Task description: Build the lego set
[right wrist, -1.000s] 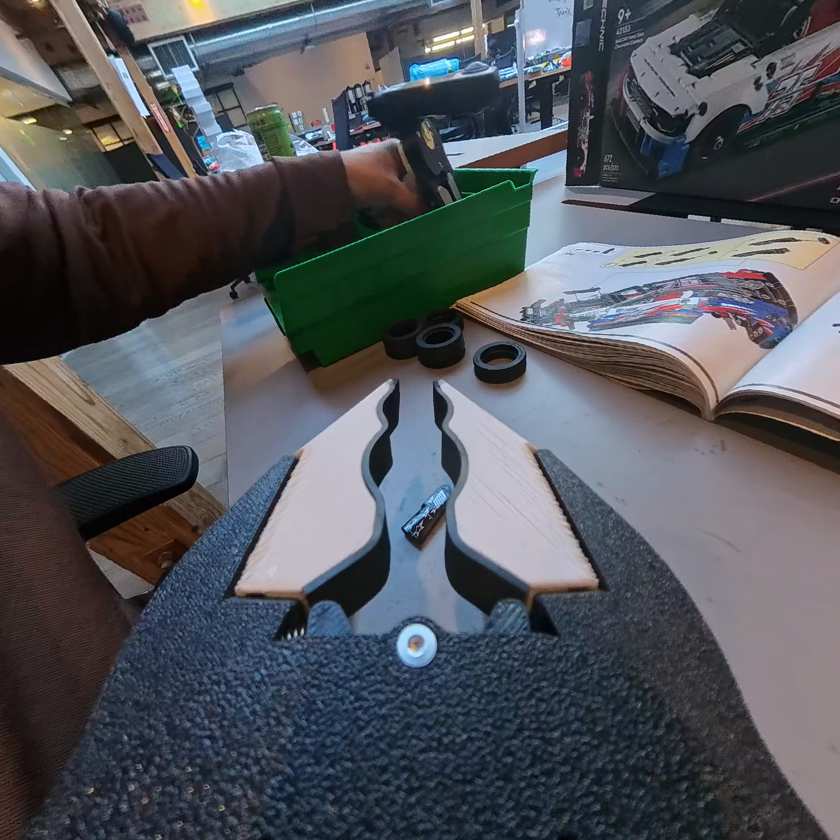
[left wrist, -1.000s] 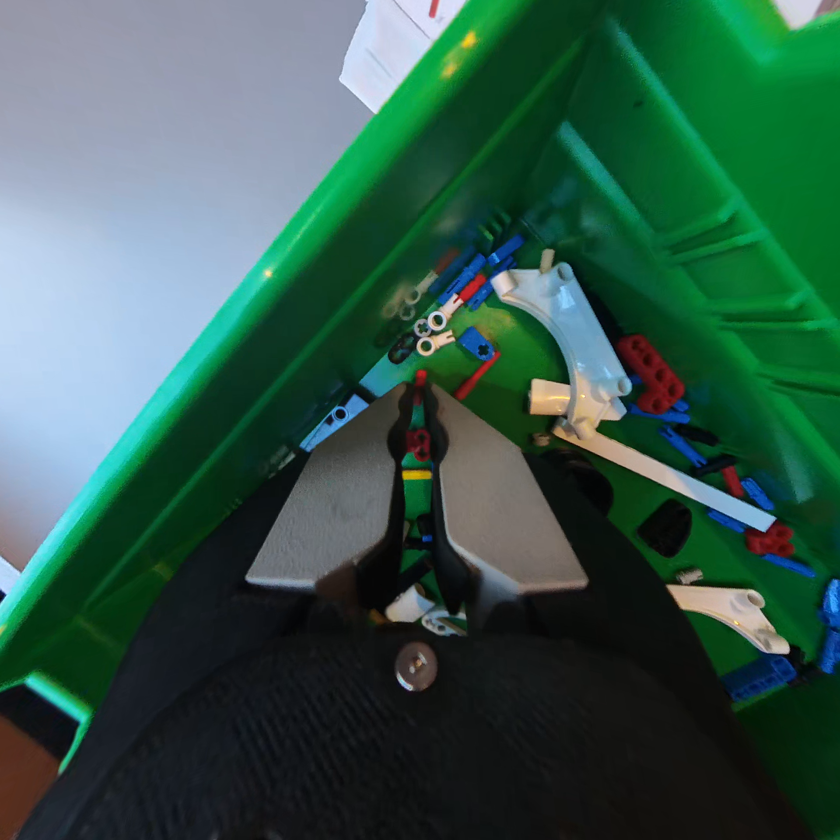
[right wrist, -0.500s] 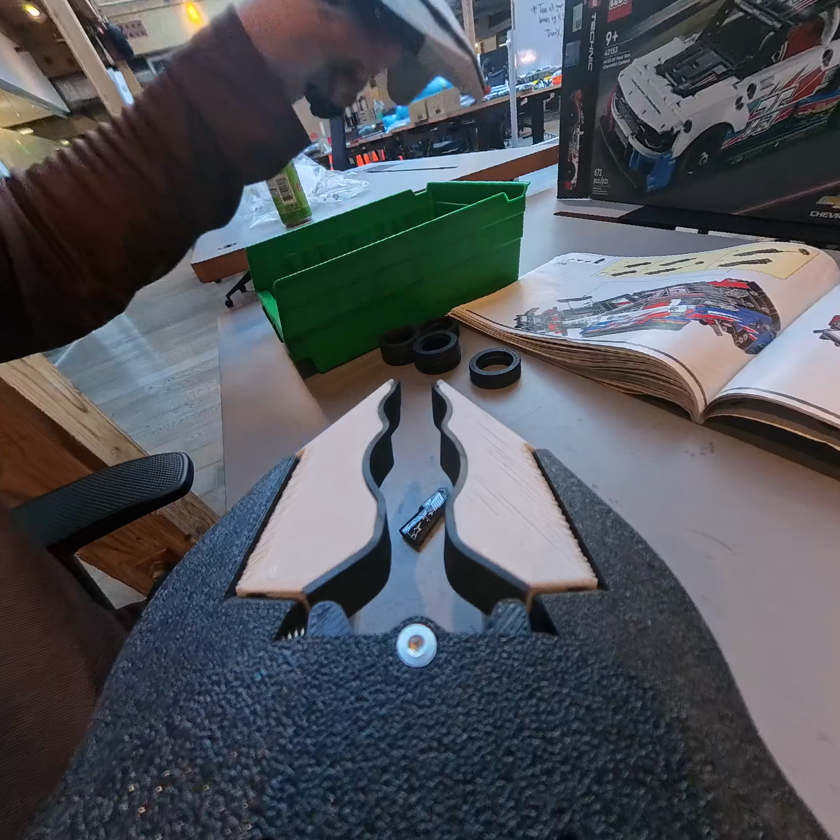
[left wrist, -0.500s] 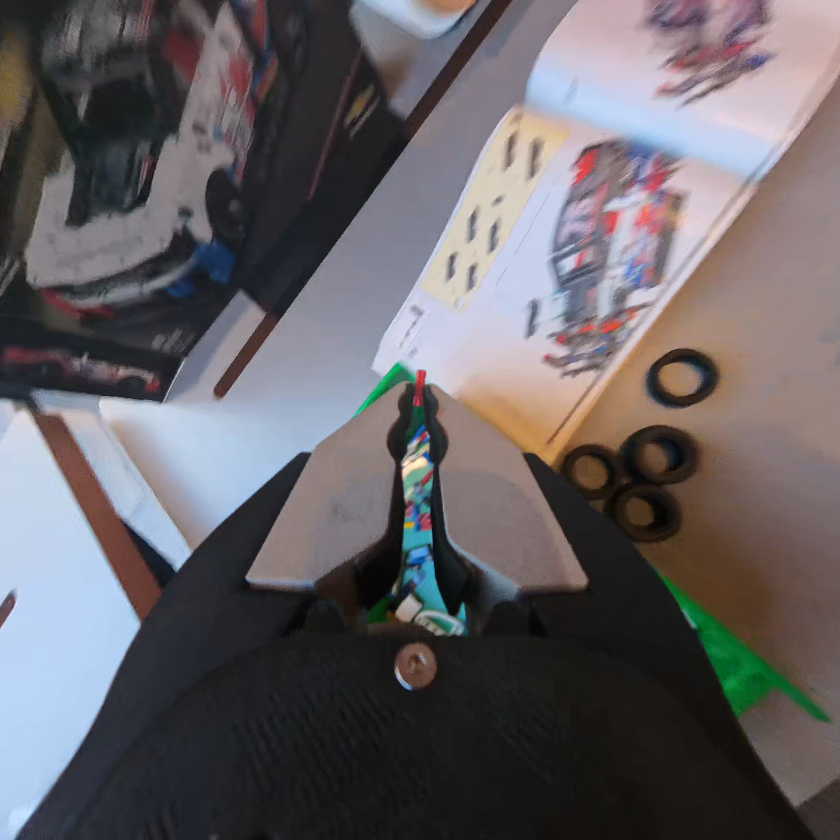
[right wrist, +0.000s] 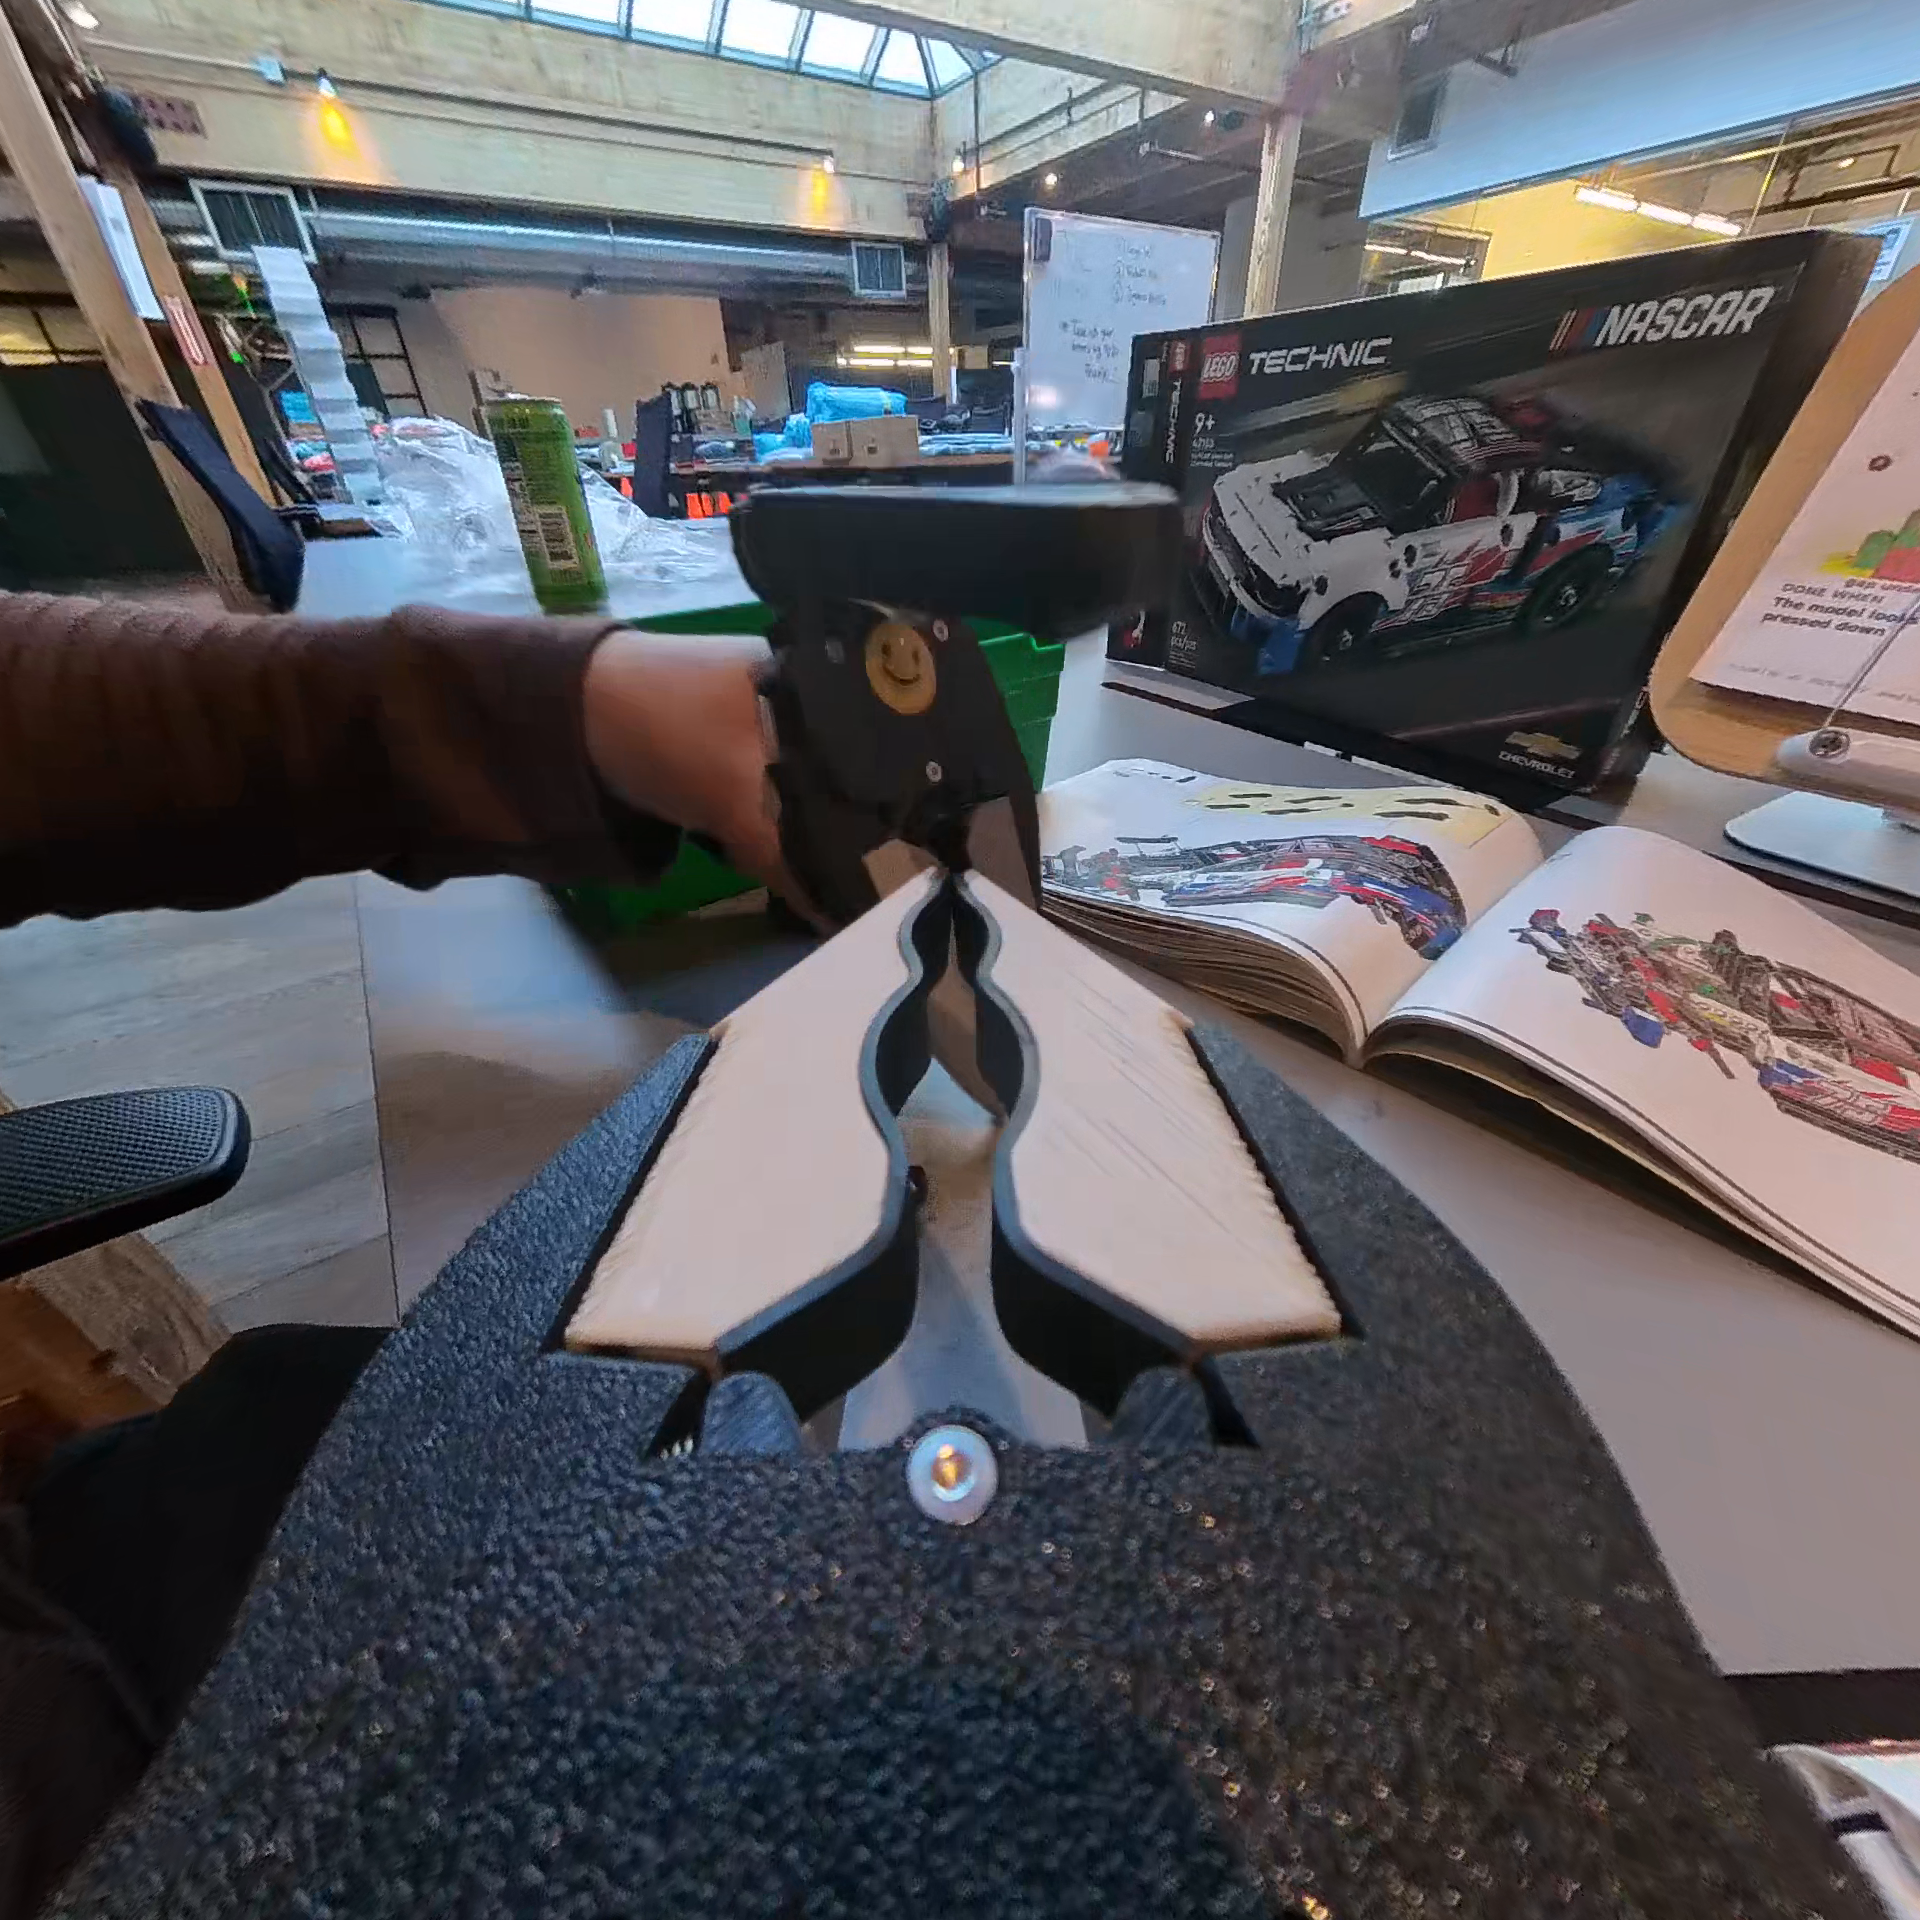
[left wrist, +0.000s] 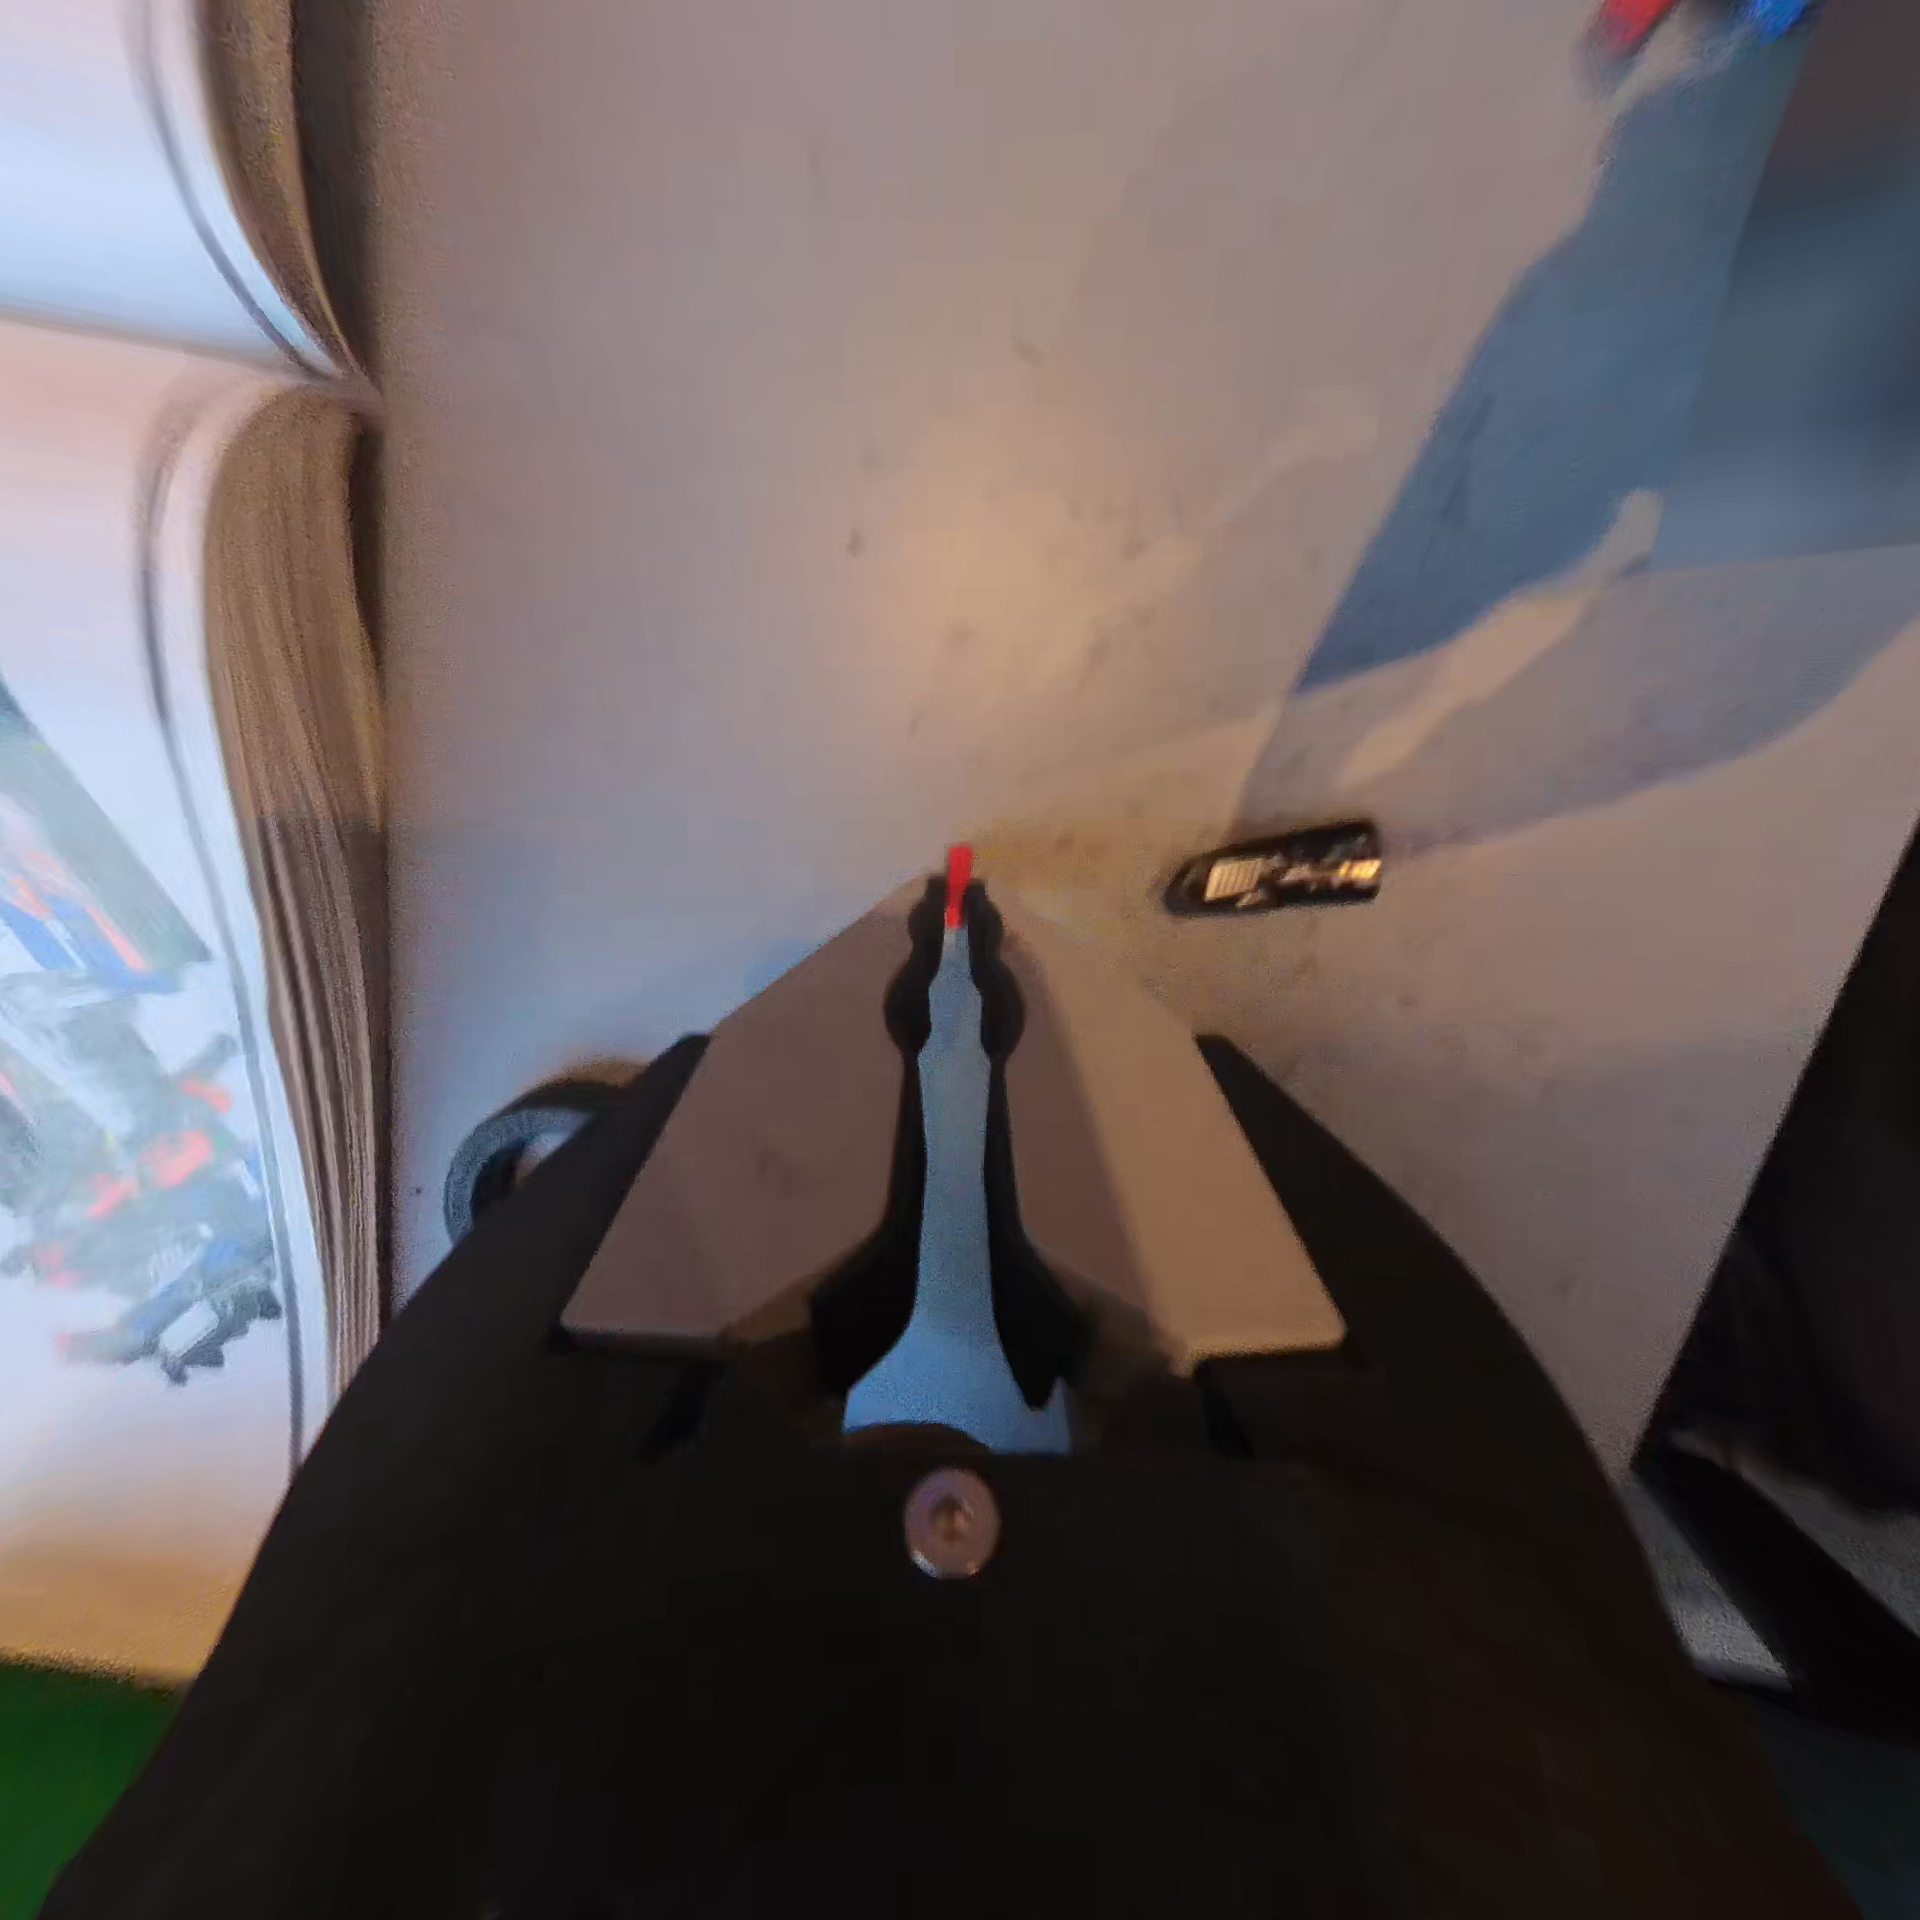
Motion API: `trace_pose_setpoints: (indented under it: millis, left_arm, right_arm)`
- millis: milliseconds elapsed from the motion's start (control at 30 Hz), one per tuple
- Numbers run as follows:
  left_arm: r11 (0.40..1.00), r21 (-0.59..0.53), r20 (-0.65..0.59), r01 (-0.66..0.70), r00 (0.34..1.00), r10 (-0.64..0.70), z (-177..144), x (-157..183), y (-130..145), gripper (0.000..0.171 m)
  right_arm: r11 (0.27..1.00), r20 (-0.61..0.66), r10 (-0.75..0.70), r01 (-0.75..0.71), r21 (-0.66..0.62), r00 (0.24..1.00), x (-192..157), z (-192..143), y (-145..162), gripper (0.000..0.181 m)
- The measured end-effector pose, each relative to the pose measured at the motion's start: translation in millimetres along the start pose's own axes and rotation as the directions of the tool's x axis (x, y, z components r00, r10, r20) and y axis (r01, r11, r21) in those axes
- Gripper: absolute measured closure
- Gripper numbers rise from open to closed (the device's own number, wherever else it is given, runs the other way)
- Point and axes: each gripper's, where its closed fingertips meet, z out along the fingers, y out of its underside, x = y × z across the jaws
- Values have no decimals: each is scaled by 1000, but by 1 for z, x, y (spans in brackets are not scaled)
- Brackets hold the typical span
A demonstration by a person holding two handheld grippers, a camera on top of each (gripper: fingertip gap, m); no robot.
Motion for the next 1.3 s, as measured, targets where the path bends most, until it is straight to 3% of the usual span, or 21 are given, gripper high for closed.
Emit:
trace_pose_setpoints:
  millis: [33, 133, 467, 600, 667, 800, 867, 933, 1000, 1067, 1133, 1167, 1233, 1300]
  left_arm:
    - [998, 58, -11, -4, 1000, 5, -2, 3, -7, 171]
    - [1000, -9, 23, 11, 1000, -11, -5, -5, 3, 164]
    - [996, 63, 48, 69, 996, -72, -36, -9, 13, 146]
    - [955, 261, 57, 141, 985, -161, -85, 6, 8, 143]
    - [891, 426, 98, 160, 970, -221, -119, 8, 6, 143]
    - [660, 733, 209, 162, 870, -446, -184, -17, 22, 145]
    - [602, 779, 237, 174, 807, -541, -197, -32, 44, 143]
    - [582, 795, 290, 174, 733, -615, -207, -50, 72, 140]
    - [560, 807, 330, 186, 645, -689, -223, -69, 104, 140]
    - [500, 847, 338, 182, 541, -770, -251, -89, 136, 138]
    - [348, 926, 271, 145, 388, -881, -288, -107, 168, 127]
    - [243, 962, 187, 125, 351, -918, -304, -108, 178, 124]
    - [51, 998, 33, 34, 400, -916, -331, -93, 176, 123]
    - [-14, 999, 1, -36, 403, -915, -341, -80, 176, 128]
  right_arm:
    - [1000, -1, -4, 4, 1, 1000, 0, -1, 0, 181]
    - [1000, -2, -10, 10, 4, 1000, 0, -1, -1, 181]
    - [1000, -11, 2, -2, 0, 1000, 2, -1, 0, 181]
    - [1000, -13, 9, -9, -1, 1000, 3, -1, 1, 181]
    - [1000, -9, 10, -10, -7, 1000, 3, -1, 2, 181]
    - [1000, -1, 6, -6, -22, 1000, 0, 1, 5, 181]
    - [999, 0, 8, -8, -34, 1000, 0, 4, 7, 181]
    - [999, -7, 12, -12, -46, 1000, 2, 5, 10, 181]
    - [998, -19, 15, -16, -56, 1000, 4, 6, 11, 181]
    - [998, -27, 18, -20, -65, 999, 6, 7, 13, 181]
    - [997, -32, 5, -8, -74, 999, 6, 8, 14, 181]
    - [996, -30, -11, 8, -83, 999, 4, 9, 16, 181]
    - [992, -18, -51, 48, -119, 999, -1, 13, 21, 181]
    - [984, -4, -94, 92, -153, 996, -7, 17, 26, 181]
